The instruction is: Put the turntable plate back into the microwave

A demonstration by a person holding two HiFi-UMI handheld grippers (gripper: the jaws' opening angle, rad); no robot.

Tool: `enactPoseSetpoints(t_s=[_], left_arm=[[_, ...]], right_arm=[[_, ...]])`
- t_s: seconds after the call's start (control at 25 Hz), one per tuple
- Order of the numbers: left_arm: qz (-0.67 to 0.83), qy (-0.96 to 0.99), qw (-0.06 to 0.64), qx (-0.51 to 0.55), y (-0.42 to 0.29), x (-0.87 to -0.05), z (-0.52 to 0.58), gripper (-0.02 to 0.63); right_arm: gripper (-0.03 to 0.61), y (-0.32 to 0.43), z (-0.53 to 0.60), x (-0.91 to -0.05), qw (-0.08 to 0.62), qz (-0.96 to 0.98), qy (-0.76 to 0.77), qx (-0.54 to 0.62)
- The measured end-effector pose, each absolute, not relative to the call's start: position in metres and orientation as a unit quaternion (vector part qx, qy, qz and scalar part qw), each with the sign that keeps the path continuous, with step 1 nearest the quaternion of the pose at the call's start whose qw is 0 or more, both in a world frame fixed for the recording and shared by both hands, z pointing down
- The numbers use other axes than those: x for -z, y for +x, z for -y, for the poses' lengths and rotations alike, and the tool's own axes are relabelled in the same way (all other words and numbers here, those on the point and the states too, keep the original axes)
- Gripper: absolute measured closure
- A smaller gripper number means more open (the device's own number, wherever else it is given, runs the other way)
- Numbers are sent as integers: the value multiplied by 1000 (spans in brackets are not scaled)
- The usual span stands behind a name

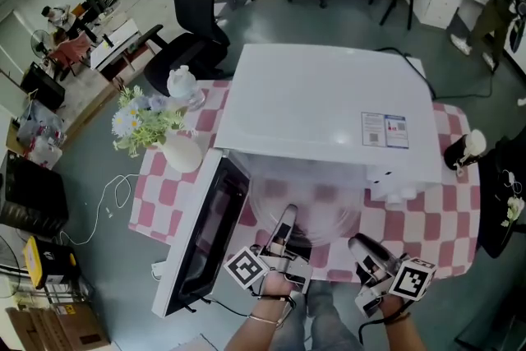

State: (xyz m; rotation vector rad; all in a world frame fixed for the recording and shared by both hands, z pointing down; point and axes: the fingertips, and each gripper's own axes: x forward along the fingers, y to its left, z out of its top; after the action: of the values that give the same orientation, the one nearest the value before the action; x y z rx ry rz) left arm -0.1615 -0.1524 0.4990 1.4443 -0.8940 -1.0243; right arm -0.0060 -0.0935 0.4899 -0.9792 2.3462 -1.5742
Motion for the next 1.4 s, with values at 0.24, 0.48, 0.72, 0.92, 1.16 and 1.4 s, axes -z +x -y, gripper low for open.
enactPoseSetpoints(t_s=[0.24, 0.48, 0.72, 0.92, 1.16, 1.4], left_arm=[[390, 613, 538, 428, -156, -499, 168, 581], [402, 614, 530, 425, -153, -497, 185, 581], [411, 615, 523, 423, -155, -498, 202, 581], [416, 619, 519, 418, -159, -501, 214, 581], [408, 600, 530, 439, -160, -505, 225, 581], [413, 600, 529, 435, -162, -510, 239, 581]], right_arm=[[430, 10, 78, -501, 35, -784, -378, 491], [430, 10, 71, -508, 28, -779, -386, 493], [430, 12, 66, -512, 29, -776, -387, 498], [430, 21, 64, -512, 30, -774, -399, 491], [430, 21, 63, -517, 29, -772, -402, 491], [430, 19, 62, -522, 29, -771, -403, 492]])
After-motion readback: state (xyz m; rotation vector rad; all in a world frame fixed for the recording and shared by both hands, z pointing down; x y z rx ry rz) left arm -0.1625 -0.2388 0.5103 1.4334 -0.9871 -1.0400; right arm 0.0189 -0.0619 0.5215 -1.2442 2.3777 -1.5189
